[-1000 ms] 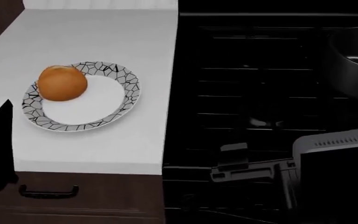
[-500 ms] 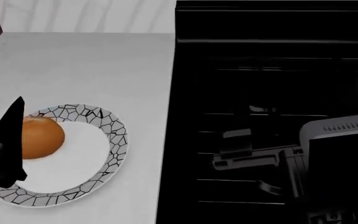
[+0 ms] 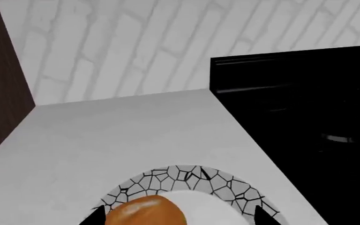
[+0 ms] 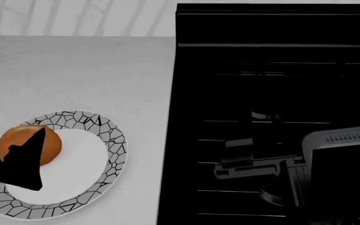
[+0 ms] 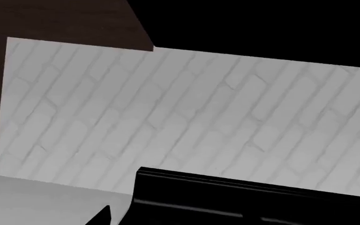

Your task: Pick the chicken breast from the plate and place it in the pan.

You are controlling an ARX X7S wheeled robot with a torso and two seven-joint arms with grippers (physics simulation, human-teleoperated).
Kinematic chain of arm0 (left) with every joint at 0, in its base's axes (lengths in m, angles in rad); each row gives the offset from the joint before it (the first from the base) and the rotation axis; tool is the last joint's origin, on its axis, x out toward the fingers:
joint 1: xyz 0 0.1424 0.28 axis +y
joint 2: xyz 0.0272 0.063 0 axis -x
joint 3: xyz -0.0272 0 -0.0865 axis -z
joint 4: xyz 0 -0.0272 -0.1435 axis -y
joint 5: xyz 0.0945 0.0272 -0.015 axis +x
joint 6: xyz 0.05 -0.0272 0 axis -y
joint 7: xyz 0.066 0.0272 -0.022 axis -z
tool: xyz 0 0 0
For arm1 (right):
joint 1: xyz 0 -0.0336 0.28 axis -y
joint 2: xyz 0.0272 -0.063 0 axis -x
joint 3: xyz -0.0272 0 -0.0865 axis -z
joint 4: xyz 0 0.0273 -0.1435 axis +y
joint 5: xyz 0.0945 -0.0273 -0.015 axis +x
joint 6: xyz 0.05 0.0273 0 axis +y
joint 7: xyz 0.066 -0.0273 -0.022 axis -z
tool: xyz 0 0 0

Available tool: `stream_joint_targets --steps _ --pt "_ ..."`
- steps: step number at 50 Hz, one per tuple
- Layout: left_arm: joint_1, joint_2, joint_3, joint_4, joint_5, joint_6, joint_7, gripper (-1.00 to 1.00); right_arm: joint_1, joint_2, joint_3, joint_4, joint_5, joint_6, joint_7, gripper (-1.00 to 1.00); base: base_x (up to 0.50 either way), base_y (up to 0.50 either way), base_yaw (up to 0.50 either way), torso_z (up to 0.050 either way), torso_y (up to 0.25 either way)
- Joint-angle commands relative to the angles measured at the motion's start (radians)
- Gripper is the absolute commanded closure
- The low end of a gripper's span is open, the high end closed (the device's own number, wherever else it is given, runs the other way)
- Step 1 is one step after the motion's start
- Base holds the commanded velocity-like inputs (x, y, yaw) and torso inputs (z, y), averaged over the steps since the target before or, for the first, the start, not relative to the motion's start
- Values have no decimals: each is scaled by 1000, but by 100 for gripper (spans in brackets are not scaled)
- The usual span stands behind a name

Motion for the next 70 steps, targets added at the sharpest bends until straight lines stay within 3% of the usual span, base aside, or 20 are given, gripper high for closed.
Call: stream_joint_targets --steps 1,13,24,44,70 --pt "-4 -10 47 -105 17 -12 20 -100 -44 0 3 2 0 -27 -2 -100 0 0 0 0 0" --pt "-17 -24 86 -135 39 8 38 -100 -61 -3 5 -4 9 -24 7 -100 0 0 0 0 0" --pt "-21 -47 56 -137 65 9 -9 -100 -92 6 20 3 17 -53 -5 -100 0 0 0 0 0" --pt "-107 -45 157 -300 111 62 66 -100 -92 3 11 6 22 -60 4 -100 0 0 0 0 0" --pt "-132 -39 201 -452 157 140 112 -100 -114 14 34 -17 51 -50 15 -100 0 0 0 0 0"
